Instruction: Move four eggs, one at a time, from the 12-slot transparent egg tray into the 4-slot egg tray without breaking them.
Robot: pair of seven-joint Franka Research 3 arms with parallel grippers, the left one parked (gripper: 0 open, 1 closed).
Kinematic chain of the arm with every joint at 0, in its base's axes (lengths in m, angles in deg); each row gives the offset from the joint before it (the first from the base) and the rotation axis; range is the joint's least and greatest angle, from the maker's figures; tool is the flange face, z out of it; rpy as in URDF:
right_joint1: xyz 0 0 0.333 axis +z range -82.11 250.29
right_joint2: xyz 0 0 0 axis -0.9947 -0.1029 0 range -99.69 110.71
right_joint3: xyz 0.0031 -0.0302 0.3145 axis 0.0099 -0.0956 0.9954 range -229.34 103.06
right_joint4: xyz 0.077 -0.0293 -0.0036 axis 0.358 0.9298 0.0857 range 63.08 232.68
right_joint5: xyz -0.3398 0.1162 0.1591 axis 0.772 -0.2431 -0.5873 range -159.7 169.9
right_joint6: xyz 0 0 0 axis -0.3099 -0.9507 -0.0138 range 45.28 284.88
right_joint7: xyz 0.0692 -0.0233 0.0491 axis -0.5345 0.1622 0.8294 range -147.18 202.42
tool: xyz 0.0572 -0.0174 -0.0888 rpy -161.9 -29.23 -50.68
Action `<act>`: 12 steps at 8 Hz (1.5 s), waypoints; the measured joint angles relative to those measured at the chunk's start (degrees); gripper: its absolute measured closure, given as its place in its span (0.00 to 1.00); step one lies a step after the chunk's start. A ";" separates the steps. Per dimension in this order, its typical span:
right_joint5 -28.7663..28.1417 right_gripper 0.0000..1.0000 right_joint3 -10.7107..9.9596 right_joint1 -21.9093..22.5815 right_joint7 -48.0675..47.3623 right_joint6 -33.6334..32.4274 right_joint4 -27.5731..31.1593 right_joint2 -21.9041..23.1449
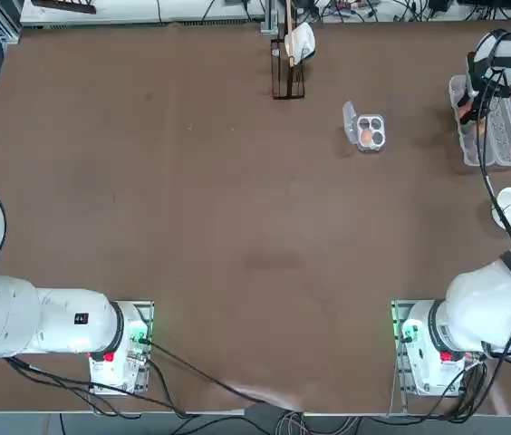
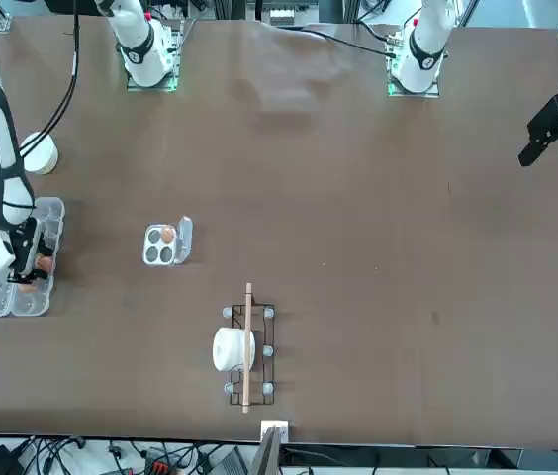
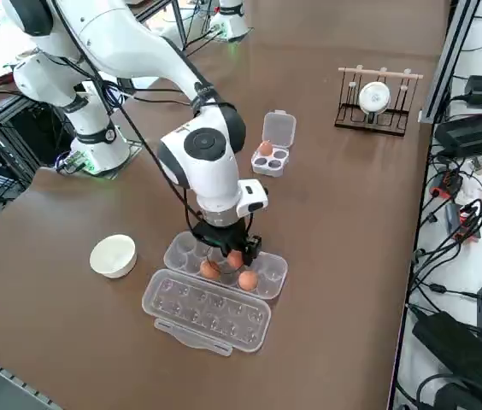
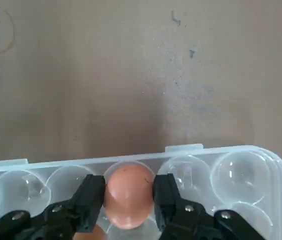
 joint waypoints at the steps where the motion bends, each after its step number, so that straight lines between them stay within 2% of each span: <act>1: -0.37 0.43 0.00 0.00 0.00 -0.66 -0.16 0.30; 3: -1.30 0.43 0.04 0.05 -0.68 -4.58 -1.03 2.78; 6: -1.37 0.43 0.45 0.80 -9.19 -12.64 -1.17 8.99; 9: -1.33 0.43 0.61 4.97 -25.31 -15.47 2.07 13.68; 12: -1.29 0.43 0.73 12.26 -45.65 -15.63 7.78 17.38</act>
